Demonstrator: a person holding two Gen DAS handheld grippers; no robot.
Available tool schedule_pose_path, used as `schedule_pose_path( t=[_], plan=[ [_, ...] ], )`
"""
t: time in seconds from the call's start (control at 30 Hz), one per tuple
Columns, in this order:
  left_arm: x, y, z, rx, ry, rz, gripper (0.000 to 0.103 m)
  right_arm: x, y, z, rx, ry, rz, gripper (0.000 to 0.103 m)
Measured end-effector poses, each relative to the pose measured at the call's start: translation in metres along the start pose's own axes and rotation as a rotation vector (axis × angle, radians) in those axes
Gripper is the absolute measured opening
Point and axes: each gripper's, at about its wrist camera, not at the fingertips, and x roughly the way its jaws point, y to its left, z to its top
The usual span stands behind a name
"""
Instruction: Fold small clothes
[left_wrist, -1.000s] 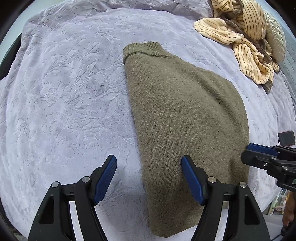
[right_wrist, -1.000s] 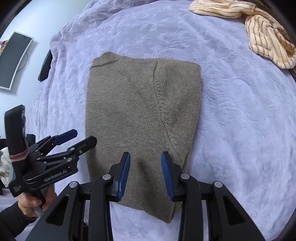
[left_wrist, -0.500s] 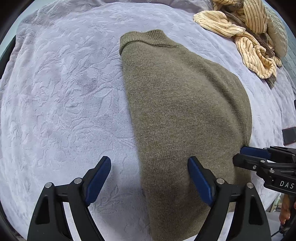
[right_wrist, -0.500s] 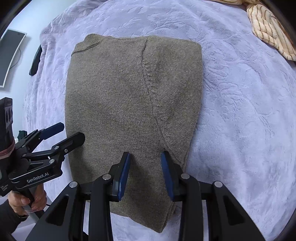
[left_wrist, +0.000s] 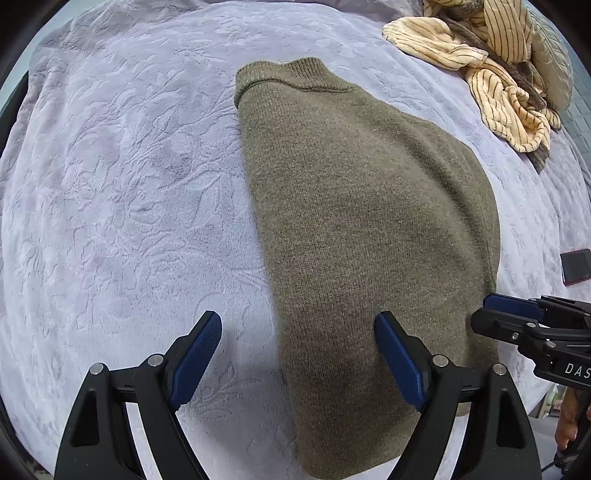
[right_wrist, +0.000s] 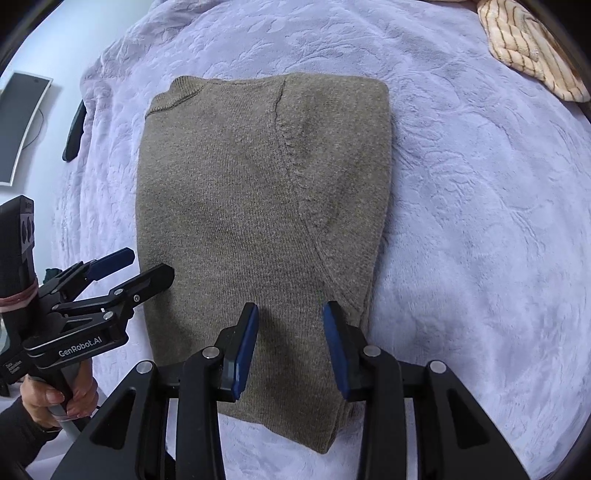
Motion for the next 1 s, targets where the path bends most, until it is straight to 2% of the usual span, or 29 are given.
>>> schedule_pose_path(
  t=[0.17, 0.4, 0.5, 0.67, 0.83, 0.9, 1.0],
  plan=[
    [-0.004, 0.002, -0.003, 0.005, 0.001, 0.004, 0.086, -0.007, -0.003, -0.008, 0.017, -0.009, 0.005, 0.049],
    [-0.009, 0.005, -0.005, 0.01, -0.008, -0.002, 0.086, -0.016, -0.02, -0.022, 0.059, -0.028, -0.03, 0.052],
    [-0.012, 0.018, -0.005, -0.012, 0.0, -0.046, 0.086, -0.022, -0.035, -0.028, 0.102, -0.034, -0.011, 0.06],
    [-0.017, 0.036, -0.001, -0.018, -0.005, -0.065, 0.086, -0.022, -0.058, -0.041, 0.125, -0.027, 0.046, 0.063],
    [-0.022, 0.056, 0.008, -0.066, -0.017, -0.185, 0.086, -0.021, -0.076, -0.052, 0.177, -0.041, 0.202, 0.065],
    [-0.019, 0.06, 0.012, -0.071, -0.011, -0.247, 0.086, -0.018, -0.08, -0.055, 0.186, -0.04, 0.267, 0.075],
    [-0.01, 0.058, 0.018, -0.068, -0.002, -0.28, 0.086, -0.006, -0.085, -0.06, 0.203, -0.016, 0.37, 0.076]
  ],
)
